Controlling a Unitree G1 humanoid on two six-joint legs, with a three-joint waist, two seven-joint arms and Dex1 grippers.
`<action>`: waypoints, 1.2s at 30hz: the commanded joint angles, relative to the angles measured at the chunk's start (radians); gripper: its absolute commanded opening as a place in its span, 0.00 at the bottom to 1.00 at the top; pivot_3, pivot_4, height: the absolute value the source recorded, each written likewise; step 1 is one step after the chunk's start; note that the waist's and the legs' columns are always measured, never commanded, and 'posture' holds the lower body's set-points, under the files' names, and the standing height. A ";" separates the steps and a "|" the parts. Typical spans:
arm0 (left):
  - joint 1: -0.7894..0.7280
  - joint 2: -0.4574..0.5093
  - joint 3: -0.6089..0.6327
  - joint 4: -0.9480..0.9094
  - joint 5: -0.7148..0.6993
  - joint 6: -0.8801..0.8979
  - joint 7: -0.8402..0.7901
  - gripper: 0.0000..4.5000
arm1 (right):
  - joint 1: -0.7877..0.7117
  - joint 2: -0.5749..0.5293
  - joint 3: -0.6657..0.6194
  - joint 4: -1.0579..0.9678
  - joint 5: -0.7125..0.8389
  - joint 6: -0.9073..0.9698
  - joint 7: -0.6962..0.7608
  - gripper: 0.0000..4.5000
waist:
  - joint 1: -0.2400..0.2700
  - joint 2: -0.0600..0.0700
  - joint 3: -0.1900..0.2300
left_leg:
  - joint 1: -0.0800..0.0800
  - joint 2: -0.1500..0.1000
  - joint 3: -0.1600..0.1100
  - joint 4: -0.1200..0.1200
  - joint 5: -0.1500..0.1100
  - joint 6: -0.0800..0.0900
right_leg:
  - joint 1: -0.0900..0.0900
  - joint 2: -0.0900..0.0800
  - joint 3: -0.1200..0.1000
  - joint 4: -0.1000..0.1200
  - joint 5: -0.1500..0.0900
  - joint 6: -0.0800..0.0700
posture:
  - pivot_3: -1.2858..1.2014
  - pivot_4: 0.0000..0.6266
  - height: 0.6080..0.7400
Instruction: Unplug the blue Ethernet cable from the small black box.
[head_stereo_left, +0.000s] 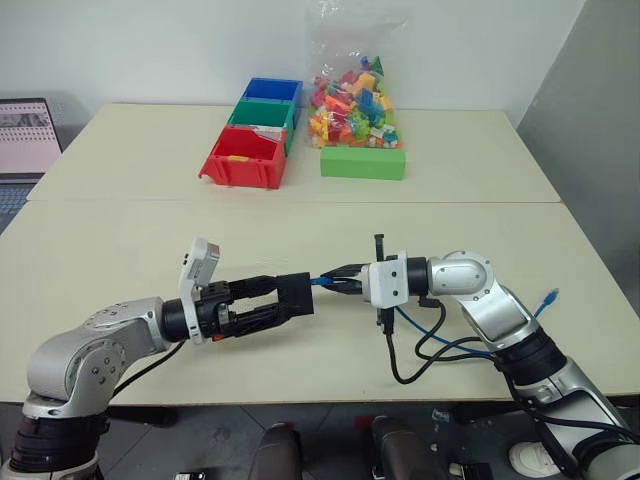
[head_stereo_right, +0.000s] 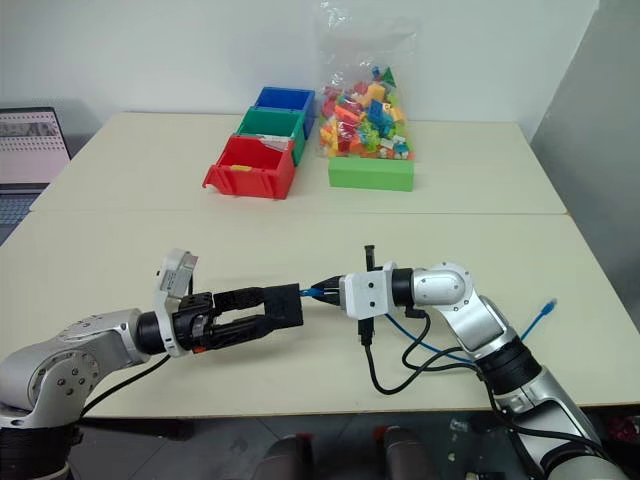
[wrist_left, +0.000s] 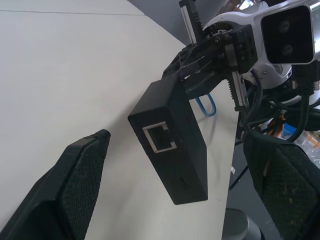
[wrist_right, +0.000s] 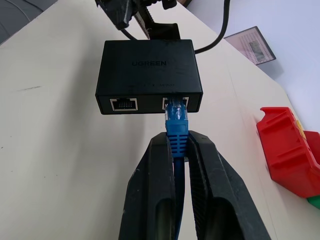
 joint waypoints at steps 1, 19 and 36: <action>-0.015 -0.010 0.031 -0.009 -0.050 0.008 -0.001 0.86 | -0.032 0.003 -0.019 -0.042 0.001 -0.042 0.001 0.03 | 0.000 0.000 0.000 | 0.000 0.000 0.000 0.000 0.000 0.000 | 0.000 0.000 0.000 0.000 0.000 0.000 | 0.52 0.24 1.00; -0.023 -0.010 0.020 -0.017 -0.086 0.037 0.009 0.17 | -0.037 0.008 -0.018 -0.039 -0.050 -0.174 -0.037 0.02 | 0.001 0.000 0.000 | 0.000 0.000 0.000 0.000 0.000 0.000 | 0.000 0.000 0.000 0.000 0.000 0.000 | 0.52 0.24 1.00; -0.041 0.041 -0.025 0.025 0.048 -0.126 -0.157 0.17 | -0.002 -0.074 -0.124 -0.380 0.464 0.626 0.056 0.66 | 0.006 0.000 0.000 | 0.000 0.000 0.000 0.000 0.000 0.000 | 0.000 0.000 0.000 0.000 0.001 -0.002 | 0.52 0.24 1.00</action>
